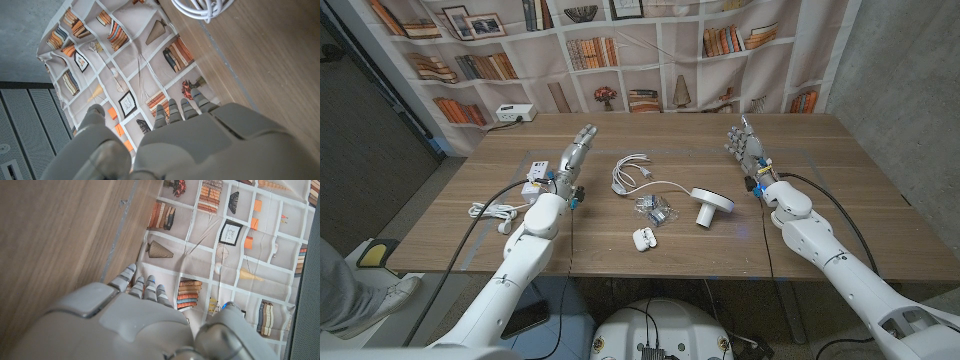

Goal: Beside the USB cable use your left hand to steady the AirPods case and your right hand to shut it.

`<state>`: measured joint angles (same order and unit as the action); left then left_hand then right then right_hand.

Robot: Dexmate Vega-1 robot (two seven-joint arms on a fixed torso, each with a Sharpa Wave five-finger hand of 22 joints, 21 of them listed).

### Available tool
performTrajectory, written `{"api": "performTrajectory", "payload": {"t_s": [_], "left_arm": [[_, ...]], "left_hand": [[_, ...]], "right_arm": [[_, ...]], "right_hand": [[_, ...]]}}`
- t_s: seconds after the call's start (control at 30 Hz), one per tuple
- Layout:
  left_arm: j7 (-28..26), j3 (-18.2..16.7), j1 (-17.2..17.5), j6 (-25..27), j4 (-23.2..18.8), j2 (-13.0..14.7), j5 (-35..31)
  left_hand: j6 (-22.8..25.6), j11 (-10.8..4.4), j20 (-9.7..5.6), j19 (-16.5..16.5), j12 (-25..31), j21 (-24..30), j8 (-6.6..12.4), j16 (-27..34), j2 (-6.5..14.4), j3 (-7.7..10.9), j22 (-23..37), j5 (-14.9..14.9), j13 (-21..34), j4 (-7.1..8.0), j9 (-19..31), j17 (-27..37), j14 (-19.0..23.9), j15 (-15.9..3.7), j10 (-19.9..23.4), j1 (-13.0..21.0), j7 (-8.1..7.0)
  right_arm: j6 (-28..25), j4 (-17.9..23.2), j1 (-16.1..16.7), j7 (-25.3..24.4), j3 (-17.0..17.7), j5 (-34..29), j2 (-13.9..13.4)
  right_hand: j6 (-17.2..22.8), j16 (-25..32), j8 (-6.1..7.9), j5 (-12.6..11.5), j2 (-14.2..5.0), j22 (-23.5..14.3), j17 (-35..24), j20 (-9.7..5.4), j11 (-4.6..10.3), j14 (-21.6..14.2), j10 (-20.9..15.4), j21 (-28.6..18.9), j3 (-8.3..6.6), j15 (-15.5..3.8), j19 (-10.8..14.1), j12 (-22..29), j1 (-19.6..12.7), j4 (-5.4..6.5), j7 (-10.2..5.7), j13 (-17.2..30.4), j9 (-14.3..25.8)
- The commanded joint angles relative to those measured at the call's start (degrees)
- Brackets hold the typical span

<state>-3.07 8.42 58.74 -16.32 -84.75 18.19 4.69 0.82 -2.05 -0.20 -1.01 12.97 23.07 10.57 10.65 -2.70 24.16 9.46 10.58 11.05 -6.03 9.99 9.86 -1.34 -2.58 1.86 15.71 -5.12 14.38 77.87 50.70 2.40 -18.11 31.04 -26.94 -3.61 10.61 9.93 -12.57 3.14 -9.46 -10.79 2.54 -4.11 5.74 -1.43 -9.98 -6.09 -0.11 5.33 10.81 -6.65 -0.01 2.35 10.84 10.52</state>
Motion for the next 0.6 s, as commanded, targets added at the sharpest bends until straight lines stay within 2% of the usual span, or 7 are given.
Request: {"api": "performTrajectory", "payload": {"t_s": [0.03, 0.2, 0.27, 0.33, 0.37, 0.43, 0.6], "left_arm": [[-1.3, 0.9, 0.5, -0.8, -0.4, 0.5, -0.1], [-0.7, 1.2, 0.3, -1.2, 0.2, -0.5, 2.0], [-1.0, 1.5, 0.0, -1.8, 0.8, -1.3, 2.3], [-1.3, 2.0, 0.3, 0.4, -1.2, -0.3, 0.6], [-1.5, 1.9, 0.5, -0.2, -1.2, -0.8, 1.2], [-2.1, 2.2, 0.7, 0.4, -2.2, -0.3, -0.1], [-3.0, 2.5, 1.6, 0.4, -2.6, -1.5, 0.9]], "left_hand": [[-0.4, -0.02, -0.01, 0.2, 0.2, -0.4, -0.02, 0.1, -0.1, 0.09, 0.2, -0.1, 0.2, -0.41, 0.1, 0.2, -0.1, -0.18, 0.4, 0.7, -0.18], [-0.3, 0.02, -0.18, 0.3, 0.2, -0.5, 0.0, 0.1, -0.1, 0.06, 0.2, -0.1, 0.3, -0.49, 0.1, 0.2, -0.1, -0.19, 0.4, 0.7, -0.18], [-0.3, -0.02, -0.22, 0.4, 0.2, -0.5, 0.01, 0.1, -0.1, 0.05, 0.2, -0.1, 0.3, -0.52, 0.1, 0.2, -0.1, -0.21, 0.5, 0.7, -0.15], [-0.2, -0.02, -0.23, 0.4, 0.3, -0.6, 0.03, 0.2, -0.1, 0.04, 0.2, -0.1, 0.3, -0.56, 0.1, 0.2, 0.1, -0.18, 0.5, 0.8, -0.11], [-0.2, -0.01, -0.23, 0.5, 0.3, -0.6, 0.03, 0.2, -0.1, 0.04, 0.2, -0.1, 0.3, -0.57, 0.1, 0.2, 0.1, -0.18, 0.6, 0.8, -0.09], [-0.3, 0.01, -0.23, 0.5, 0.2, -0.7, 0.02, 0.1, -0.1, 0.03, 0.2, -0.1, 0.3, -0.6, 0.1, 0.2, 0.1, -0.11, 0.6, 0.8, -0.03], [-0.5, 0.04, -0.24, 0.5, 0.2, -0.9, -0.05, 0.1, -0.1, 0.01, 0.2, -0.1, 0.3, -0.67, 0.1, 0.2, 0.0, -0.12, 0.6, 0.8, 0.08]], "right_arm": [[-1.9, 4.2, 2.0, -1.8, 0.5, -0.2, -1.3], [-2.5, 7.5, 4.0, -3.6, 1.0, -1.6, -2.9], [-1.2, 6.4, 4.2, -0.5, 1.9, 1.9, -1.9], [-4.4, 9.3, 4.8, -4.3, 1.6, -1.6, -4.1], [-4.4, 8.9, 4.4, -2.9, 1.4, -1.8, -4.9], [-2.8, 8.6, 5.2, -2.8, 2.3, 0.6, -3.1], [-2.6, 9.7, 5.9, -2.1, 3.1, 1.1, -4.0]], "right_hand": [[-0.5, 0.0, 0.19, 0.0, 0.15, -0.3, -0.3, -0.14, -0.23, 0.6, 0.4, -0.3, -0.17, -0.11, -0.5, 0.1, -0.8, -0.28, 0.13, 0.2, 0.2], [-0.5, 0.2, 0.4, 0.0, 0.12, -0.3, -0.3, -0.06, 0.05, 0.5, 0.1, -0.1, -0.13, -0.36, -1.2, 0.3, -0.8, -0.36, 0.13, 0.2, 0.2], [-0.5, 0.3, 0.47, 0.0, 0.1, -0.3, -0.3, -0.08, 0.22, 0.2, -0.1, -0.1, -0.12, -0.52, -1.5, 0.4, -0.8, -0.39, 0.12, 0.2, 0.2], [-0.3, 0.4, 0.6, 0.0, 0.09, -0.3, -0.3, -0.06, 0.08, 0.1, -0.3, -0.1, -0.11, -0.52, -1.5, 0.5, -0.8, -0.41, 0.11, 0.2, 0.2], [-0.3, 0.4, 0.62, 0.0, 0.09, -0.3, -0.3, 0.01, 0.1, 0.2, -0.3, -0.2, -0.11, -0.54, -1.5, 0.5, -0.8, -0.42, 0.15, 0.2, 0.2], [-0.3, 0.5, 0.7, 0.1, 0.11, -0.3, -0.3, 0.24, 0.18, -0.2, -0.5, -0.3, -0.06, -0.48, -1.4, 0.6, -0.8, -0.46, 0.14, 0.2, 0.2], [-0.8, 0.5, 0.64, 0.1, 0.23, -0.2, -0.3, 0.34, 0.58, 0.0, -0.2, -0.5, 0.03, -0.77, -1.3, 0.5, -0.9, -0.59, -0.04, 0.2, 0.2]]}}
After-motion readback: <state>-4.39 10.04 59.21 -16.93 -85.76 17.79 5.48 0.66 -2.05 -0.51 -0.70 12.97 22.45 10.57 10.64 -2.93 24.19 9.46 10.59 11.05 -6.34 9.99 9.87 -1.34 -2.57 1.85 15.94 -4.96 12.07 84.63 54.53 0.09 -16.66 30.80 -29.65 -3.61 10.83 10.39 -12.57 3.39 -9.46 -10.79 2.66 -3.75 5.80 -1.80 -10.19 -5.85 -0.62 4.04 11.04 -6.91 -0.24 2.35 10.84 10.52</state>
